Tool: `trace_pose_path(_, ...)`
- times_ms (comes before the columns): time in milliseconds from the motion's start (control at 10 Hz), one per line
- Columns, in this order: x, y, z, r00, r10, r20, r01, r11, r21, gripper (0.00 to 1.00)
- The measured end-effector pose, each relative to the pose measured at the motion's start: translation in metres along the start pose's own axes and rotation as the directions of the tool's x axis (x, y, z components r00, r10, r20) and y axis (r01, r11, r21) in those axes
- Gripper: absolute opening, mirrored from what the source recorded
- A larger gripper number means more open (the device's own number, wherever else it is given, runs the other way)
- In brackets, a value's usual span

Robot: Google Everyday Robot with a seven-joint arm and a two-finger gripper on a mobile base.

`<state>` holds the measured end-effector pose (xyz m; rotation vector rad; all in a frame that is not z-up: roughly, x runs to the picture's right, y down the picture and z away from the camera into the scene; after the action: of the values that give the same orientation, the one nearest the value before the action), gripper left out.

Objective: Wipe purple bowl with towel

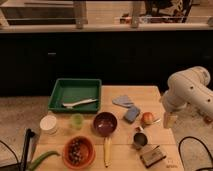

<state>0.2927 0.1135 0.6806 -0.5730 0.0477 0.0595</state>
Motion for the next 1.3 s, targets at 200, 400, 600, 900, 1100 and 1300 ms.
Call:
trace_pose_path(200,0.0,0.0,0.0,1.0,0.0,0.0,0.0,1.0,0.0,0.8)
trace_pose_path(400,-0.001,0.0,0.002,1.0,-0.002,0.001,0.002,1.0,0.001,0.8)
trace_pose_path(600,-0.024,-0.007,0.012,0.999,-0.044,0.012,0.044,0.999,0.007,0.8)
trace_pose_path(900,-0.05,-0.012,0.022,0.996,-0.082,0.019,0.082,0.997,0.014,0.8)
trace_pose_path(1100,-0.054,-0.02,0.035,0.994,-0.113,0.012,0.113,0.993,0.024,0.8)
trace_pose_path(1300,-0.073,-0.027,0.044,0.99,-0.139,0.021,0.139,0.99,0.026,0.8)
